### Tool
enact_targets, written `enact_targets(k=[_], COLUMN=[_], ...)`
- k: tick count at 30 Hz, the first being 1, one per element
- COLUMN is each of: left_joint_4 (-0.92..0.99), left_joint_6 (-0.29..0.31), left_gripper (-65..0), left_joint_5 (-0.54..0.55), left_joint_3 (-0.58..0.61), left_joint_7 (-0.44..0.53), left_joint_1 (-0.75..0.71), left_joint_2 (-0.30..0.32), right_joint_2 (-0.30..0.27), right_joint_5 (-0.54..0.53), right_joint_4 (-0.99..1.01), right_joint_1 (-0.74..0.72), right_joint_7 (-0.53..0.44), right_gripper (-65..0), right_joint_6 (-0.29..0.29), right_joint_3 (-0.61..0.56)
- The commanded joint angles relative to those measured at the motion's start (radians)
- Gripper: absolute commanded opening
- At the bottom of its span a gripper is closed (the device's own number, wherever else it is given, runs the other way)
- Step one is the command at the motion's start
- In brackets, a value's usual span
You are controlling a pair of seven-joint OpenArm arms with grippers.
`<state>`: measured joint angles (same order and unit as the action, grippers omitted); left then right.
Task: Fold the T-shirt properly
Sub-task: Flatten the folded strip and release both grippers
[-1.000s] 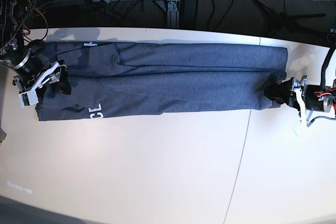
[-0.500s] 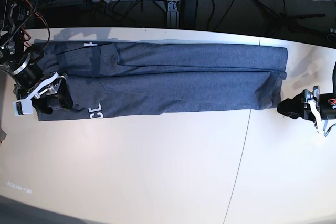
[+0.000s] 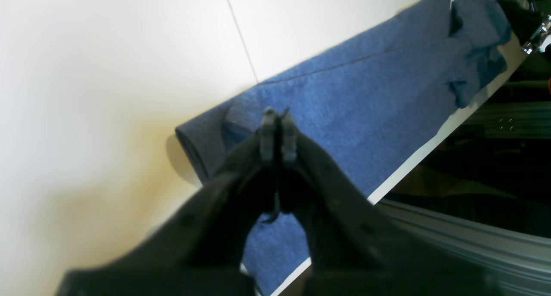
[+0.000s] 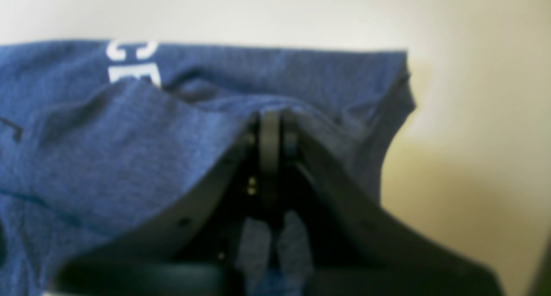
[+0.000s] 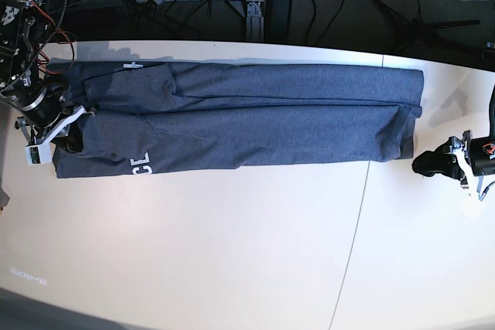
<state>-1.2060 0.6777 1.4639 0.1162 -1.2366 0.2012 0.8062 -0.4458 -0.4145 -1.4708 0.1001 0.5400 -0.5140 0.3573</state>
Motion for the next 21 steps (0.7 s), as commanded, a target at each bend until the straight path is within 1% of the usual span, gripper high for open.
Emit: enact_targets(k=[1, 4, 8, 11, 17, 21], left_joint_4=[-0.012, -0.012, -0.012, -0.012, -0.012, -0.012], left_joint_6=[0.020, 0.020, 0.020, 0.020, 0.020, 0.020], left_gripper=[-65.0, -65.0, -65.0, -65.0, -65.0, -65.0], left_joint_5=[0.020, 0.020, 0.020, 0.020, 0.020, 0.020], left_joint_3=[-0.012, -0.012, -0.012, -0.012, -0.019, -0.058], left_joint_7=[0.013, 0.013, 0.014, 0.015, 0.027, 0.020], left_joint_1=[0.008, -0.028, -0.071, -0.087, -0.088, -0.088], left_joint_2=[0.023, 0.023, 0.022, 0.022, 0.014, 0.013], right_joint_2=[-0.019, -0.019, -0.016, -0.016, -0.016, -0.018], right_joint_5=[-0.016, -0.016, -0.024, -0.051, -0.158, -0.197], right_joint_4=[-0.016, -0.014, -0.014, -0.014, -0.024, -0.058], right_joint_1=[-0.016, -0.003, 0.043, 0.080, 0.085, 0.052], right_joint_7=[-0.017, 0.010, 0.010, 0.010, 0.002, 0.003], right_gripper=[-65.0, -65.0, -65.0, -65.0, -65.0, -65.0], right_joint_6=[-0.065, -0.033, -0.032, -0.032, -0.033, -0.036], right_joint_3=[0.010, 0.027, 0.088, 0.125, 0.183, 0.223])
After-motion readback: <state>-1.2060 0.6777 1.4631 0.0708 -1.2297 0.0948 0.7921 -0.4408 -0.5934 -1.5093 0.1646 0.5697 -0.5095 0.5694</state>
